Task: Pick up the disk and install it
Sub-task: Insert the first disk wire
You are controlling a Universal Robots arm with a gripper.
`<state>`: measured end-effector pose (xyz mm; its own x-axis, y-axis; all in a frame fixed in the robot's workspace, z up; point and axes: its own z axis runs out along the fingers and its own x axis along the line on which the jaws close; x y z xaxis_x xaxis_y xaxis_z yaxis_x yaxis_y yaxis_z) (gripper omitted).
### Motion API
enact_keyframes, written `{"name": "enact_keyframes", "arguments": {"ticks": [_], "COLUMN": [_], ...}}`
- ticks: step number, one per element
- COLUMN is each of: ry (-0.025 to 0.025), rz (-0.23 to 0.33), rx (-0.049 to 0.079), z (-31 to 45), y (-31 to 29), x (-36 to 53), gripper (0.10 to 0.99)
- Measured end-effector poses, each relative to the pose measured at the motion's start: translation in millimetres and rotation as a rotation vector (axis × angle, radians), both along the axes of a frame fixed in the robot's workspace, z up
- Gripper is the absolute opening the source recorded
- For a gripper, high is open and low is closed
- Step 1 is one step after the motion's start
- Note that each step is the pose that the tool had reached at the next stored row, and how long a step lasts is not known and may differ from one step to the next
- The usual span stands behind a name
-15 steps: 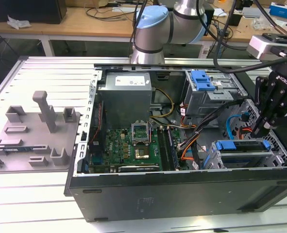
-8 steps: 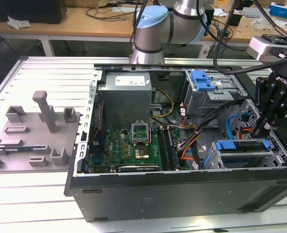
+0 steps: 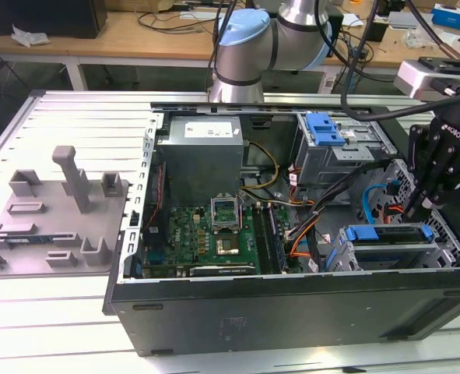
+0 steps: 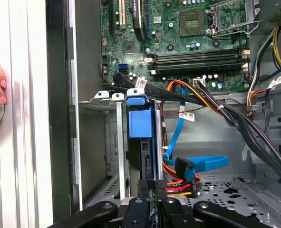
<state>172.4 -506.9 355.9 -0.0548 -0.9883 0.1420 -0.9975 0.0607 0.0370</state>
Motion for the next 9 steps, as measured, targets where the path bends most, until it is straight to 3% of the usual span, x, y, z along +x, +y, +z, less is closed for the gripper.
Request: {"name": "enact_keyframes", "arguments": {"ticks": [9], "ry": [-0.0012], "rz": [-0.002], "rx": [0.004], "z": [-0.1], "y": [-0.1], "x": [0.1], "gripper": [0.165]}}
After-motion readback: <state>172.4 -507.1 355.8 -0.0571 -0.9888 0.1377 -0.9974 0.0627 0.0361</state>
